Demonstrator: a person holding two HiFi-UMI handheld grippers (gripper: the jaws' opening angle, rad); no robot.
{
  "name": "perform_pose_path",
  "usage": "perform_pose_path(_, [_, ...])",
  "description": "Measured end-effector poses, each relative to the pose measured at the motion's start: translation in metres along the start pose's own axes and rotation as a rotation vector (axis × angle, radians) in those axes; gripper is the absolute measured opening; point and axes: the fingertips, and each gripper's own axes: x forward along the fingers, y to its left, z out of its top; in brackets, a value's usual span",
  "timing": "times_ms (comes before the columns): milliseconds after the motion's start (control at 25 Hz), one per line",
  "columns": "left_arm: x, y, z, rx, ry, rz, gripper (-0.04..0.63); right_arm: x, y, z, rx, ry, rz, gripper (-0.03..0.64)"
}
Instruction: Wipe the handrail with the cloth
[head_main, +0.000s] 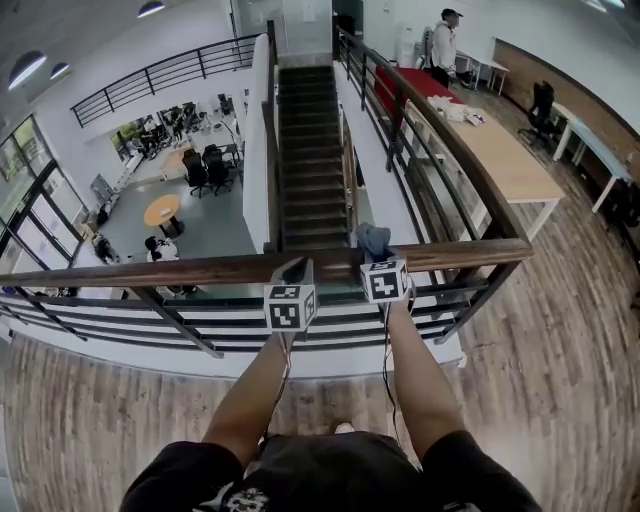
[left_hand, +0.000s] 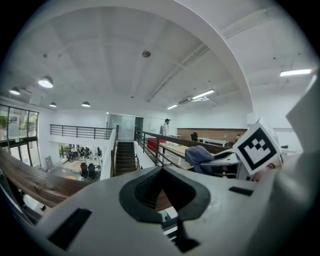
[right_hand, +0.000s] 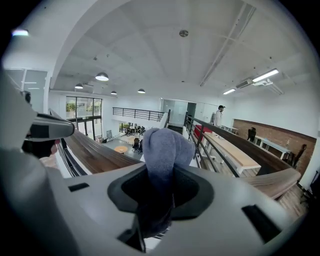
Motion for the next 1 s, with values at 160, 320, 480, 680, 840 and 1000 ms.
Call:
perform_pose_path(160, [0.030, -0.045, 0.004, -0.006, 0.012, -0.057, -0.002, -0.005, -0.059, -0.012, 0.017, 0.003, -0.027, 0.106])
perform_pose_path(320, [0.067, -0.097, 0.002, 0.013, 0.024, -0.133, -0.002, -0.010, -0.124, -0.031, 0.006, 0.021, -0.089, 0.106])
perform_pose_path(480, [0.095, -0.144, 0.015, 0.043, 0.024, -0.213, -0.002, -0.015, -0.190, -0.041, 0.016, 0.030, -0.155, 0.106])
perform_pose_path(680, [0.126, -0.199, 0.035, 0.051, 0.016, -0.290, -0.002, -0.029, -0.267, -0.061, -0.004, 0.058, -0.240, 0.106])
perform_pose_path(840, [0.149, -0.245, 0.040, 0.091, 0.034, -0.356, -0.002, -0.034, -0.323, -0.075, 0.011, 0.087, -0.301, 0.106])
perform_pose_path(1000, [0.172, -0.283, 0.049, 0.102, 0.042, -0.421, -0.002, -0.040, -0.373, -0.085, 0.038, 0.112, -0.368, 0.104])
